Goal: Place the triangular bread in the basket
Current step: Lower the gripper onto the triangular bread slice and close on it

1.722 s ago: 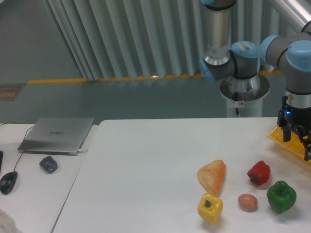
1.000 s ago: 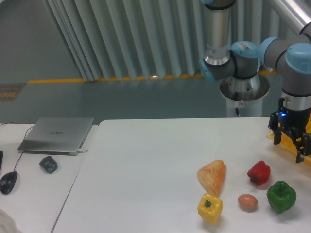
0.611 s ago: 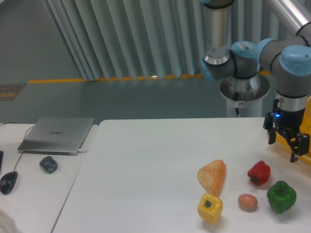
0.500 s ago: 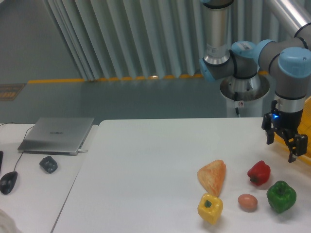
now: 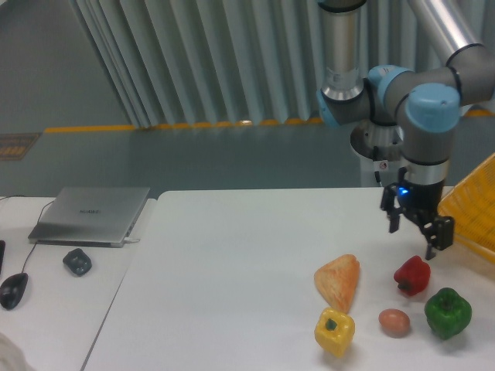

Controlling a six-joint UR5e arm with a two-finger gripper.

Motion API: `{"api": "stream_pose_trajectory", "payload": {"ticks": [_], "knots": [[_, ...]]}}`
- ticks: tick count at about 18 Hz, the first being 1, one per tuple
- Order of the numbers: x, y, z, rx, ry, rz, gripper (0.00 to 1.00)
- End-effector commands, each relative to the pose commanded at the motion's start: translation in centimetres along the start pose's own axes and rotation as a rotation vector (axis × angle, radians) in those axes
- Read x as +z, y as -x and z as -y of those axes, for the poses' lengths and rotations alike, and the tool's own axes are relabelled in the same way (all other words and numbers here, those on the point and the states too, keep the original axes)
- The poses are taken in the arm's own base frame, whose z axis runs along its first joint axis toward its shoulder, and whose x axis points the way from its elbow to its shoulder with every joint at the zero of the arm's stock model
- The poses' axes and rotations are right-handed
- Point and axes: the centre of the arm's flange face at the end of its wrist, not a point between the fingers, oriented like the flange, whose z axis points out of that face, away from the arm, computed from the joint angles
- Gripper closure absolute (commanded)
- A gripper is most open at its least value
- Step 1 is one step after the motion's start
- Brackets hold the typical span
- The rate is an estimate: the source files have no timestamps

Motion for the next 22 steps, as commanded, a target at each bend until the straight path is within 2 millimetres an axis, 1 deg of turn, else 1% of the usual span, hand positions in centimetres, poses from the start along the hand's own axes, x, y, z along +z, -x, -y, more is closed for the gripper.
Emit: {"api": "stream_pose_trajectory", "payload": {"ticks": [2,4,6,7,8,9,10,12,14,15,16,18,22], "knots": [[1.9,-1.7,2.5,-0.001,0.004,-0.012,0.00],[3.3,-2.5,4.2,-0.020,0.020,-0.008,0.00],[4.4,-3.6,5.4,-0.021,0.056,-0.001,0.00],[5.5,-4.0,5.9,-0.010,0.070,-0.013,0.00],[6.2,-4.0,6.0,-0.005,0.075,-0.023,0.00],[7.0,-4.7,6.6,0.013,0.083,-0.030,0.00],[7.6,-5.0,6.9,0.022,0.091,-0.036,0.00],[8.2,-5.0,7.0,0.033,0.113,-0.030,0.00],[9.0,-5.4,7.5,0.050,0.129,-0.032,0.00],[9.2,-5.3,7.4,0.056,0.134,-0.033,0.00],[9.8,-5.4,7.4,0.071,0.156,-0.033,0.00],[10.4,-5.6,7.5,0.090,0.190,-0.018,0.00],[10.9,-5.7,7.6,0.092,0.198,-0.020,0.00]]}}
